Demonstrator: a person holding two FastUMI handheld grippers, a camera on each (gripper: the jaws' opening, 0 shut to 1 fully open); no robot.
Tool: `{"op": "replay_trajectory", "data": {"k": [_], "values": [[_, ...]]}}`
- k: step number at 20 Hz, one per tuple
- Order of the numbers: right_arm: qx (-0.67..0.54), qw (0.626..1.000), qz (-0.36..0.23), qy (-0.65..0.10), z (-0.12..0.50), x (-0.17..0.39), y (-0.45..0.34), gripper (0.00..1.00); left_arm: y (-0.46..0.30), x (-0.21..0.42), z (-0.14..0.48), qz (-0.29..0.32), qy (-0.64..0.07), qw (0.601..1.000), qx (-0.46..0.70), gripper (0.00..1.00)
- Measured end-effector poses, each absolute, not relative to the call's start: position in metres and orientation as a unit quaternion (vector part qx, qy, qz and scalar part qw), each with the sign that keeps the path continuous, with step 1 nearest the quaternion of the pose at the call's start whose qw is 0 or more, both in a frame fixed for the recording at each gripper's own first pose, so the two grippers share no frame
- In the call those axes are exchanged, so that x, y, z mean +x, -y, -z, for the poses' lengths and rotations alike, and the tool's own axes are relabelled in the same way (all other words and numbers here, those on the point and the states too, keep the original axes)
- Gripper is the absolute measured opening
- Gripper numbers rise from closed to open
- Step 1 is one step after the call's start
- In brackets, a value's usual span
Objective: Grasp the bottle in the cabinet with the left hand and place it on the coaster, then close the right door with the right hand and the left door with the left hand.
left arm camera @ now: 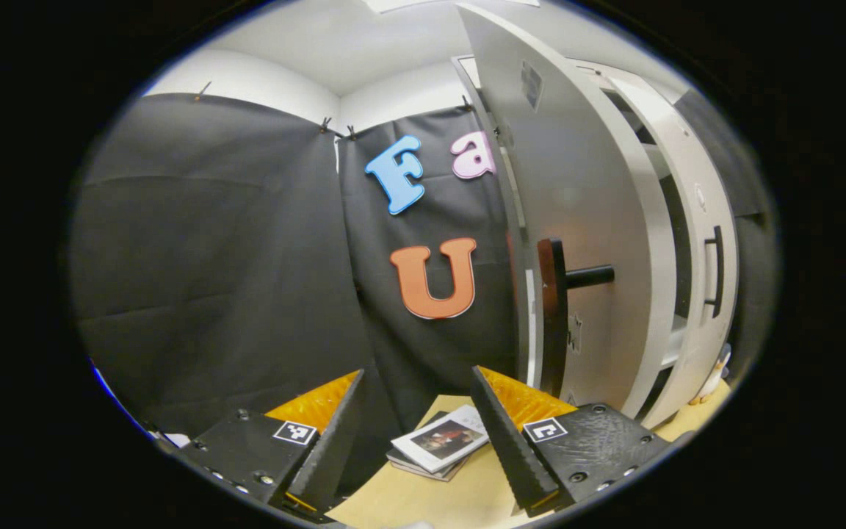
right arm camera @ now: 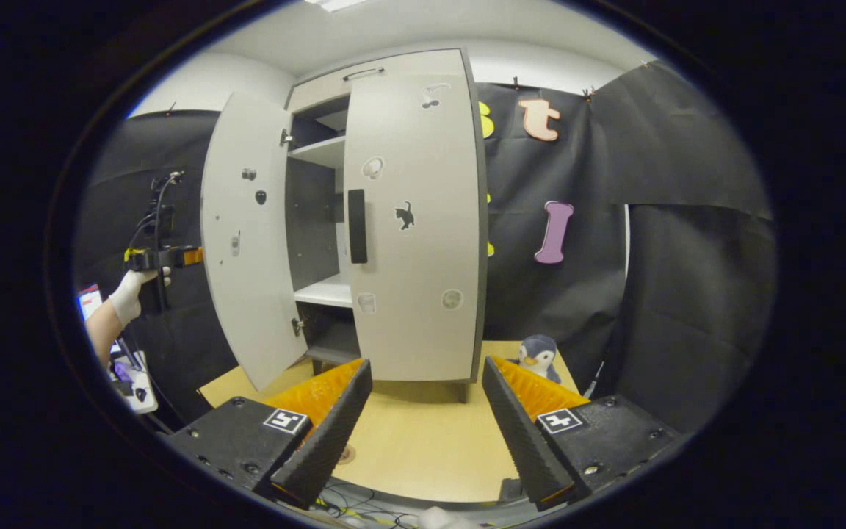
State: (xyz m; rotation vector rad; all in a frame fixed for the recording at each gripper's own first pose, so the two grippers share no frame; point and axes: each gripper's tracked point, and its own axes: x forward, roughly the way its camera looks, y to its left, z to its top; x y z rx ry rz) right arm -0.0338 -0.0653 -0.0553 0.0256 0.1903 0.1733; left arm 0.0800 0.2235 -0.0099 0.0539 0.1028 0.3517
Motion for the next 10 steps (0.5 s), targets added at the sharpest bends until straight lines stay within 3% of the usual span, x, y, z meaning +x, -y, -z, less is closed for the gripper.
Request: {"op": "replay_trajectory", "data": {"k": [5,6,10], "values": [[0.014,0.992,-0.083,-0.096,0.055,-0.032,0.084,0.99,-0.191,0.086,0.008,-0.152,-0.050,0.987,0.023,0.90],[0.014,0.991,-0.084,-0.099,0.056,-0.031,0.086,1.00,-0.186,0.086,0.008,-0.150,-0.049,0.987,0.024,0.84],[0.013,0.991,-0.083,-0.100,0.052,-0.031,0.090,0.99,-0.172,0.089,0.007,-0.143,-0.048,0.988,0.024,0.87]]}}
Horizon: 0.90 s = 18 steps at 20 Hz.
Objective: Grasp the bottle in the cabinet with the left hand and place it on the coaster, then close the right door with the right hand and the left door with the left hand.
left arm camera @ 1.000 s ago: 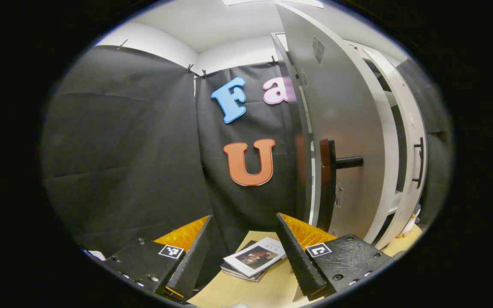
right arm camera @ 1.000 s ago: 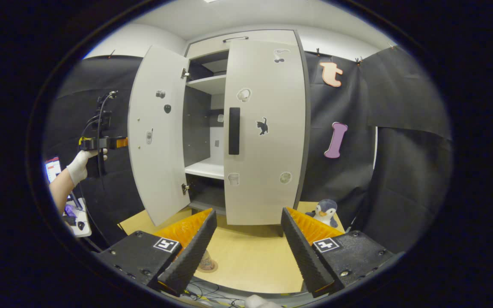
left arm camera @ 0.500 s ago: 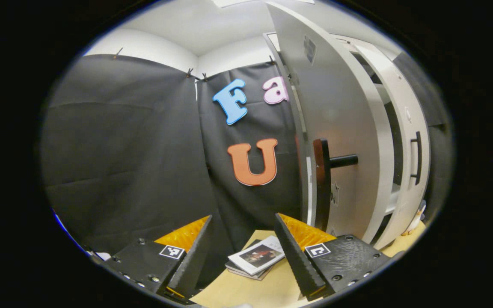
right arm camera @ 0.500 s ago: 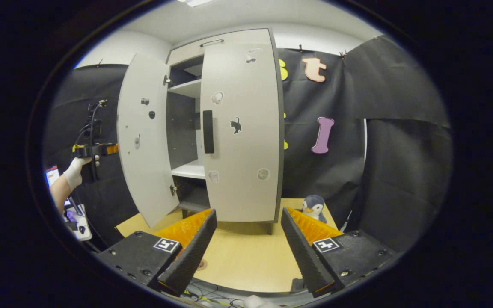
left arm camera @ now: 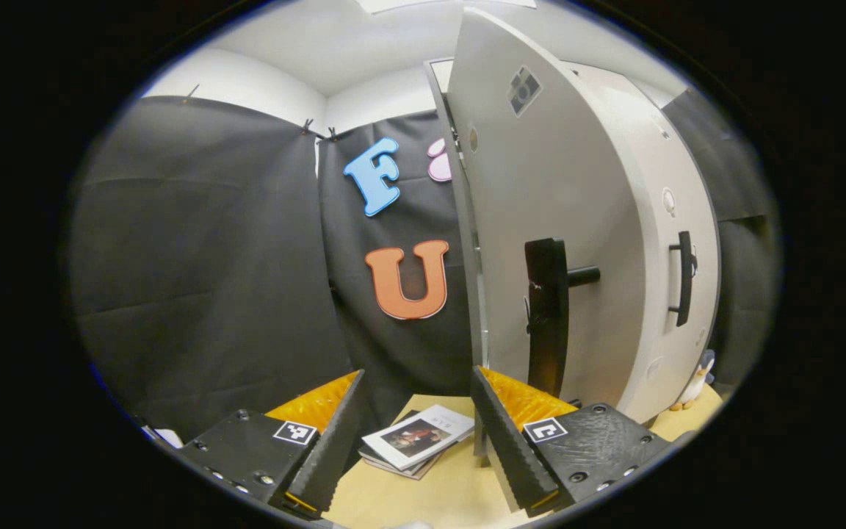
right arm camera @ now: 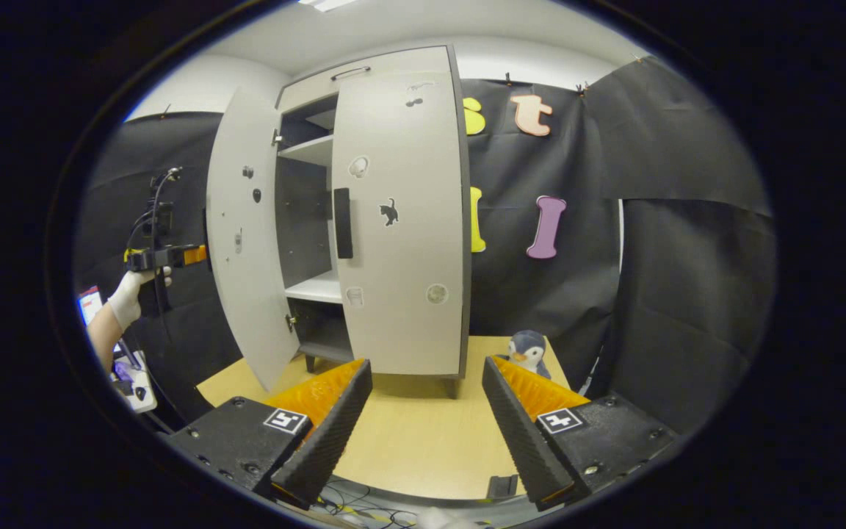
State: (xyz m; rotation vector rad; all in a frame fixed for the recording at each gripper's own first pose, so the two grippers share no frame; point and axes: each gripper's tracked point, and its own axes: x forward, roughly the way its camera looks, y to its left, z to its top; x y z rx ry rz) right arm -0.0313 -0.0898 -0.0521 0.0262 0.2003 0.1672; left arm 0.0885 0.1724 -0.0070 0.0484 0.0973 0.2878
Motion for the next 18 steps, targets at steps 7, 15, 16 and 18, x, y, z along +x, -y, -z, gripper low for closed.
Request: {"op": "replay_trajectory", "data": {"k": [7,15,16,18], "values": [[0.009,0.992,-0.079,-0.096,0.048,-0.034,0.090,0.99,-0.121,0.112,0.008,-0.089,-0.045,0.995,0.015,0.87],[0.018,0.995,-0.045,-0.085,0.041,-0.033,0.100,0.99,-0.080,0.127,0.006,-0.064,-0.057,0.996,0.008,0.97],[0.019,0.996,-0.036,-0.082,0.039,-0.033,0.102,0.99,-0.078,0.123,0.004,-0.063,-0.056,0.996,0.012,0.97],[0.019,0.996,-0.029,-0.081,0.037,-0.031,0.104,0.99,-0.070,0.109,0.001,-0.057,-0.056,0.997,0.017,0.97]]}}
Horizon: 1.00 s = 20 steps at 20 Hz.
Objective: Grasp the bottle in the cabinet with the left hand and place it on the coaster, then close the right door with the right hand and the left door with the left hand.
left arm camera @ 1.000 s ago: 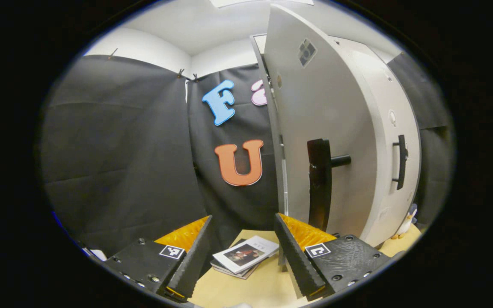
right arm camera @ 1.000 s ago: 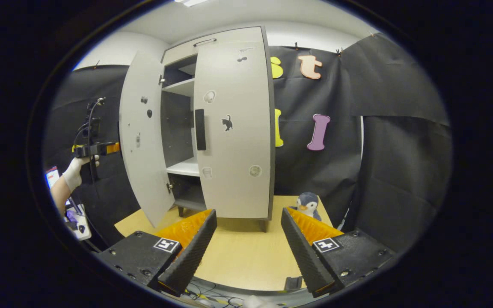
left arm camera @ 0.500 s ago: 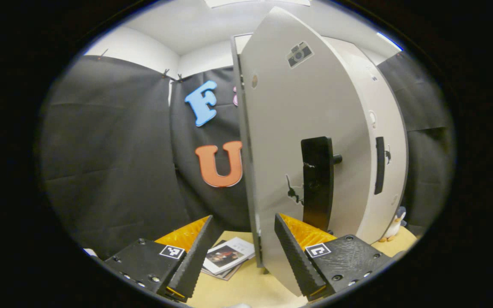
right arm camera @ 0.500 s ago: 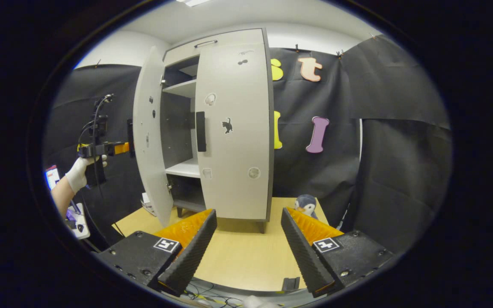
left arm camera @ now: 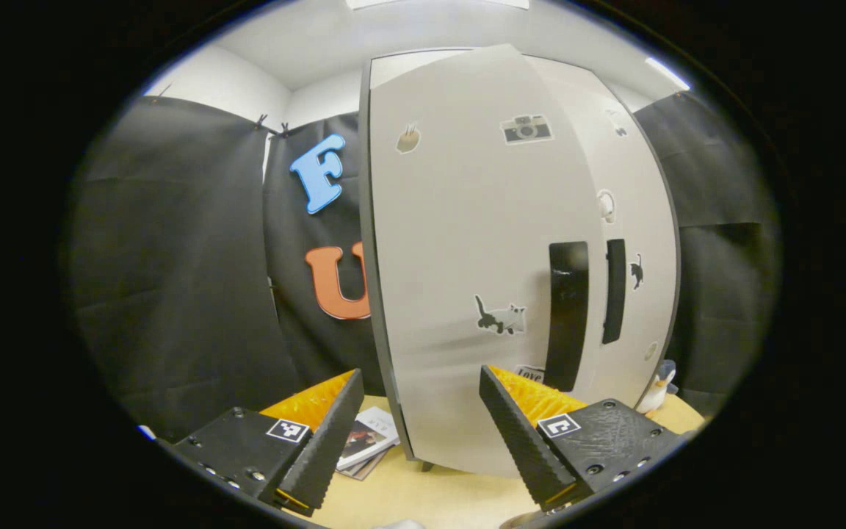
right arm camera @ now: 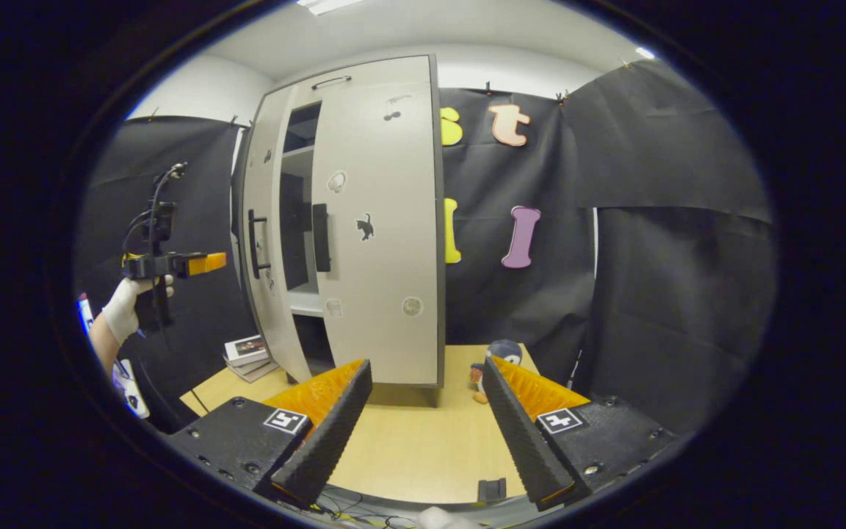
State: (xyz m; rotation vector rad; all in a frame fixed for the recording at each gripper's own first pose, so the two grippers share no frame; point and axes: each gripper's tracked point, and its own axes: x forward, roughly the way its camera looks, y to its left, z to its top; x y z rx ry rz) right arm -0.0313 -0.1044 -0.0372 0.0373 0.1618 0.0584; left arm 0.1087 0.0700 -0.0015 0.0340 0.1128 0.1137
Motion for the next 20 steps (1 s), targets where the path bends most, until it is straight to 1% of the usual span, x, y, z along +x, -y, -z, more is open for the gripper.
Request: {"op": "replay_trajectory", "data": {"k": [3,5,7,10,11,12,14,19,20], "values": [[0.016,0.997,-0.026,-0.073,0.031,-0.026,0.101,0.99,-0.051,0.085,0.001,-0.043,-0.053,0.997,0.026,0.97],[0.017,0.997,-0.025,-0.066,0.025,-0.022,0.094,0.99,-0.047,0.065,0.001,-0.052,-0.050,0.996,0.044,0.97],[0.019,0.998,-0.031,-0.060,0.020,-0.018,0.083,1.00,-0.032,0.047,0.001,-0.040,-0.048,0.997,0.050,0.96],[0.021,0.998,-0.036,-0.054,0.013,-0.013,0.070,0.99,-0.019,0.021,-0.002,-0.038,-0.040,0.997,0.061,0.97],[0.023,0.998,-0.039,-0.051,0.011,-0.014,0.065,1.00,-0.015,0.014,-0.001,-0.036,-0.037,0.997,0.059,0.97],[0.022,0.998,-0.041,-0.048,0.010,-0.013,0.060,0.99,-0.012,0.007,-0.001,-0.035,-0.035,0.997,0.055,0.96],[0.017,0.998,-0.044,-0.045,0.010,-0.011,0.052,0.99,-0.006,-0.005,0.002,-0.032,-0.035,0.998,0.038,0.97],[0.019,0.998,-0.050,-0.036,0.007,-0.007,0.036,1.00,-0.019,-0.025,0.011,-0.052,-0.041,0.996,0.054,0.97],[0.018,0.998,-0.052,-0.035,0.007,-0.007,0.033,0.99,-0.021,-0.027,0.012,-0.053,-0.041,0.996,0.054,0.97]]}}
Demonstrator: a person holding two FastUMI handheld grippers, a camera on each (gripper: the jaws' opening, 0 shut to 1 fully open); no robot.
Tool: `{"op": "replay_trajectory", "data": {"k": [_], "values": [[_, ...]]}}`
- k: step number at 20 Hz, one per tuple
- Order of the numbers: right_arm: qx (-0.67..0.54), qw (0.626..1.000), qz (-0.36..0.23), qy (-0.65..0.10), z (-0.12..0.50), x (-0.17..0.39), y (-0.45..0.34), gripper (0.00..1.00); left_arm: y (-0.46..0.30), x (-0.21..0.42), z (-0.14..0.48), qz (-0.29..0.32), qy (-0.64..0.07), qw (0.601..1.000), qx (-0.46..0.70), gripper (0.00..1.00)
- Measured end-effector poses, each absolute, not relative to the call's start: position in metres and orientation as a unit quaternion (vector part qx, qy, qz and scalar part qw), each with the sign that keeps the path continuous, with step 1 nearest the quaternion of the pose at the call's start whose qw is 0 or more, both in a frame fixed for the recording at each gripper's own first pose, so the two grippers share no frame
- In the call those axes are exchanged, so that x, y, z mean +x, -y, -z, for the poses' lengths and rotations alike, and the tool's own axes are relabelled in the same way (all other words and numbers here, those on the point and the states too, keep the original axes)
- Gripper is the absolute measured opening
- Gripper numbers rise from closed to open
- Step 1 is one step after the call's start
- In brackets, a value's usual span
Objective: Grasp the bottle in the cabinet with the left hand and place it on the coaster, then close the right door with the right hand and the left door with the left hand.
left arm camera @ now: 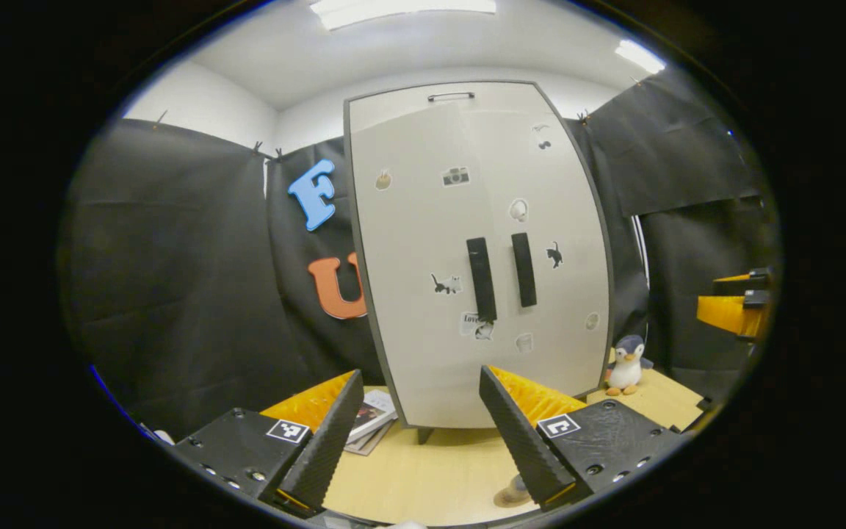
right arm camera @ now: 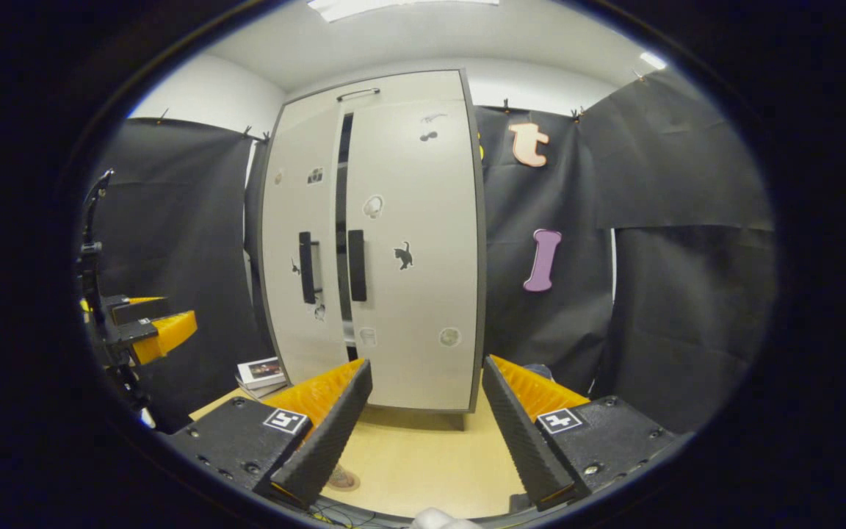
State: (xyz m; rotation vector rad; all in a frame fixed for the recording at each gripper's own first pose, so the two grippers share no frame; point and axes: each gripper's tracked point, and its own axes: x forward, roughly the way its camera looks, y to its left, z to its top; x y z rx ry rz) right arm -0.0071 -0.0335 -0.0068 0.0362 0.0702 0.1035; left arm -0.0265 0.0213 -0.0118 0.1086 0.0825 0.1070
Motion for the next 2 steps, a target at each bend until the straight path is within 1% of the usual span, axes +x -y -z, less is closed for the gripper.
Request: {"op": "replay_trajectory", "data": {"k": [2], "values": [[0.017,0.998,-0.053,-0.032,0.0054,-0.0071,0.0300,1.00,-0.0266,-0.0287,0.0099,-0.057,-0.039,0.996,0.049,0.97]]}}
